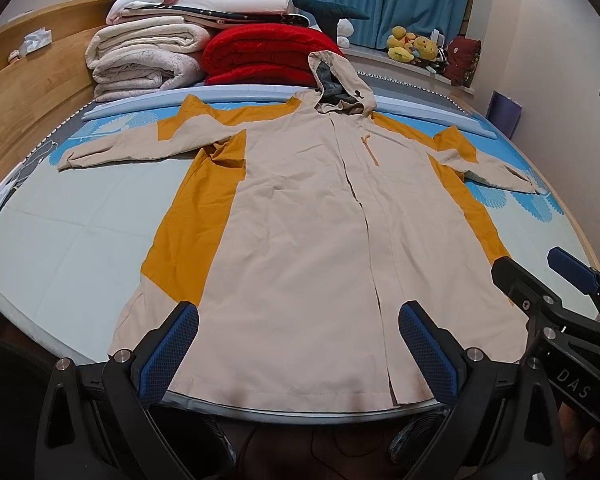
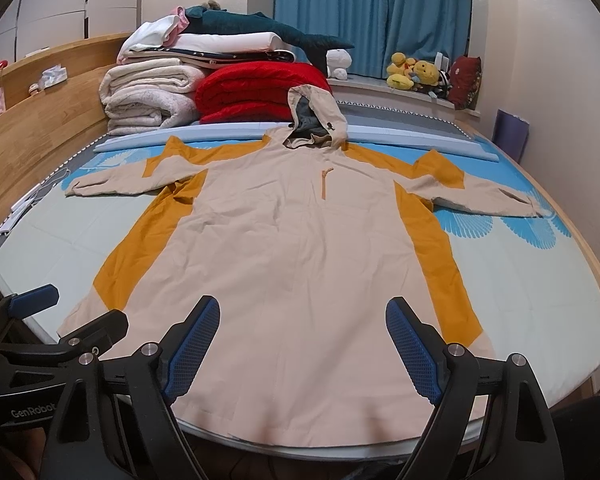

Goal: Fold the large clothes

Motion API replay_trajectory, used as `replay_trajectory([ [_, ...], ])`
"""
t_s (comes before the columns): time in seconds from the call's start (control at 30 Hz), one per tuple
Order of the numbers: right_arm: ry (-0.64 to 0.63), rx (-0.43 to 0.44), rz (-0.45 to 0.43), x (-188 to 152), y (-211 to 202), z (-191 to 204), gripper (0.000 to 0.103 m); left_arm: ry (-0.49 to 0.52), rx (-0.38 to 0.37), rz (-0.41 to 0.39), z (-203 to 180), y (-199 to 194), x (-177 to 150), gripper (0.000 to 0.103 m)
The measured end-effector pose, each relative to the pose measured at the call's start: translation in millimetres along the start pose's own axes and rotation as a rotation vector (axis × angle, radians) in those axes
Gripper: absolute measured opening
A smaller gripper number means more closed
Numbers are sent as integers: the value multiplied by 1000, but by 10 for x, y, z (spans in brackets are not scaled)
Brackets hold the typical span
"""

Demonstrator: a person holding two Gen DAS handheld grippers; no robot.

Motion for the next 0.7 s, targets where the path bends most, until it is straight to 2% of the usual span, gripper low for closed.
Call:
replay_trajectory([
  [0.7, 1, -1, -2, -6, 1, 9, 86, -2, -1, 1, 3, -6, 6, 100],
])
Point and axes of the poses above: each gripper's, at about its wrist camera, not at the fingertips, and y roughly the way its jaws point, z to its left, x to its top, the point moved 6 cm from there along y, roughly the way its jaws point, and after that the axes turned 1 degree about x, right-handed, at the moved point
